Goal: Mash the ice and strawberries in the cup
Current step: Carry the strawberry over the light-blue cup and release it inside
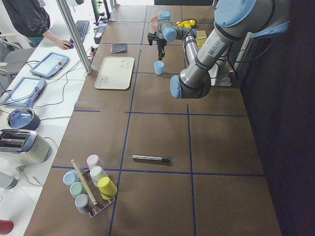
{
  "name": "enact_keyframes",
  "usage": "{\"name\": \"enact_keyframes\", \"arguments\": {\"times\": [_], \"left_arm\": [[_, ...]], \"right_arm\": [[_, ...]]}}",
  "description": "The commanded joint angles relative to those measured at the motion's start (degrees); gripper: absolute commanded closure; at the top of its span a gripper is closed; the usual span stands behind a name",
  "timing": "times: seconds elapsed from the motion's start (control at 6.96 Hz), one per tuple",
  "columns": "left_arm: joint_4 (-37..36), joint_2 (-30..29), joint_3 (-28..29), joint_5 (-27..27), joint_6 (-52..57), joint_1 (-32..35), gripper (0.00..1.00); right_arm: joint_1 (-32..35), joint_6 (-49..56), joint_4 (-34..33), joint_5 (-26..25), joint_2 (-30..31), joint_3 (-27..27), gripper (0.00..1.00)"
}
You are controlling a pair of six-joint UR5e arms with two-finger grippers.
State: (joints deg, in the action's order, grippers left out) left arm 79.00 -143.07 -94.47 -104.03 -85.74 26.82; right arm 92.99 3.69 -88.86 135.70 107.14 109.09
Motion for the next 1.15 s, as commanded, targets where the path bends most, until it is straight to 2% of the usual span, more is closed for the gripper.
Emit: {"name": "enact_keyframes", "arguments": {"times": [0.0, 0.29, 0.43, 0.57, 0.72, 1.01], "left_arm": [[0.19, 0.51, -0.71, -0.20, 0.39, -0.02, 0.00], [-0.07, 2.51, -2.72, -0.64, 4.41, 0.16, 0.00], [-0.68, 8.18, -8.91, -0.64, 10.35, 1.12, 0.00], [-0.69, 16.51, -15.33, -3.43, 18.50, 5.39, 0.00], [-1.82, 20.51, -17.04, -11.98, 27.81, 12.65, 0.00], [-1.49, 35.32, -23.01, -15.84, 47.14, 24.79, 0.00]], "right_arm": [[0.00, 0.00, 0.00, 0.00, 0.00, -0.02, 0.00], [0.00, 0.00, 0.00, 0.00, 0.00, -0.02, 0.00], [0.00, 0.00, 0.00, -0.09, 0.00, -0.02, 0.00], [0.00, 0.00, 0.00, 0.00, 0.00, -0.02, 0.00], [0.00, 0.00, 0.00, 0.00, 0.00, -0.02, 0.00], [0.00, -0.09, 0.00, 0.00, 0.00, -0.02, 0.00]]}}
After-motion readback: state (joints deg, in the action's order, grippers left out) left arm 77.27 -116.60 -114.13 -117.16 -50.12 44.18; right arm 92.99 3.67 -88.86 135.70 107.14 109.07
